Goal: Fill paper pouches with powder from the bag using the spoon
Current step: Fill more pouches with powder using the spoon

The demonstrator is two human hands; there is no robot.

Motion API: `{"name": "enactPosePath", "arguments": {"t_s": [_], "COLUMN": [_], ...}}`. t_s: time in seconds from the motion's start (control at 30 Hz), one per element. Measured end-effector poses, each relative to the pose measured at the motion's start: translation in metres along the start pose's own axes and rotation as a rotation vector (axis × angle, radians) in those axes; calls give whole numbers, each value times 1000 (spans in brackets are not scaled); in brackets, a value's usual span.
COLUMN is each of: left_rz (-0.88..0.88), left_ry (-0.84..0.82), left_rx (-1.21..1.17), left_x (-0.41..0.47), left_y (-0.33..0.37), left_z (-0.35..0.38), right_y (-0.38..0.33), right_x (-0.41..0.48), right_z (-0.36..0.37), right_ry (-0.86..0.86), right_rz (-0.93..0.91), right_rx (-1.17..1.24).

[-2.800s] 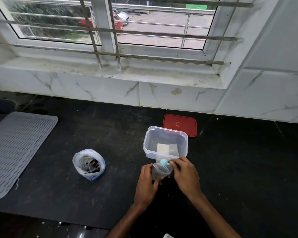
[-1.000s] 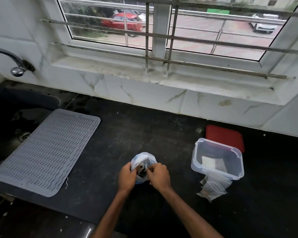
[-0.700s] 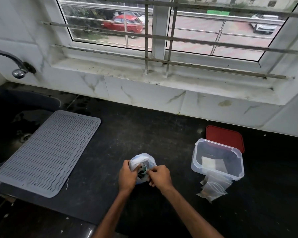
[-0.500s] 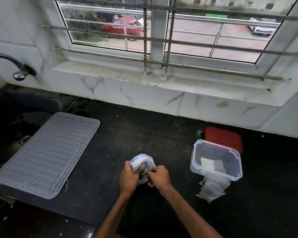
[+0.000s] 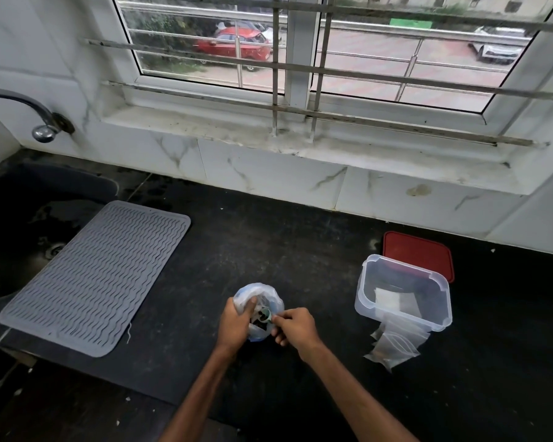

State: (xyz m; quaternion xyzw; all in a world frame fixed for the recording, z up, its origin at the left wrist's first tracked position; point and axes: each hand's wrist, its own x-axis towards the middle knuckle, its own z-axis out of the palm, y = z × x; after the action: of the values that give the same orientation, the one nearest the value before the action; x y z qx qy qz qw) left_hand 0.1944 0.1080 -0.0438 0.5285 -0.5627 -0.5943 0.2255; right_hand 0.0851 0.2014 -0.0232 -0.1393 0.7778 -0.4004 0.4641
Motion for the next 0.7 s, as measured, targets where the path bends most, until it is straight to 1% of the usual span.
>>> {"name": "enactPosePath", "arguments": {"t_s": [0.13,0.23,0.3,0.37,0.5,0.6,0.7], "left_rz": [-26,-22,-11,-17,-26,14,36], "left_ry": [-36,-108,-127,-89,48,85,115], "left_rx": [-36,33,60,36,-13,37,64], "left_x": [4,2,2,2,1,-1,-3], "left_y": [0,3,4,8,7,6,11], "left_z": [-1,-1,0,1,1,1,5], "right_y": [-3,-1,0,0,-1,-2,-3], "right_x": [-1,-1,-1,-1,-7,-15,-23], "right_z": [-1,-1,-2,-3,-10,-23,-42], "right_ry": [-20,-37,-37,-40,-51,-50,-62], "right_rz": [35,66,75,76,30,-22,-21], "right_rx": [36,68,78,88,54,30,61]}}
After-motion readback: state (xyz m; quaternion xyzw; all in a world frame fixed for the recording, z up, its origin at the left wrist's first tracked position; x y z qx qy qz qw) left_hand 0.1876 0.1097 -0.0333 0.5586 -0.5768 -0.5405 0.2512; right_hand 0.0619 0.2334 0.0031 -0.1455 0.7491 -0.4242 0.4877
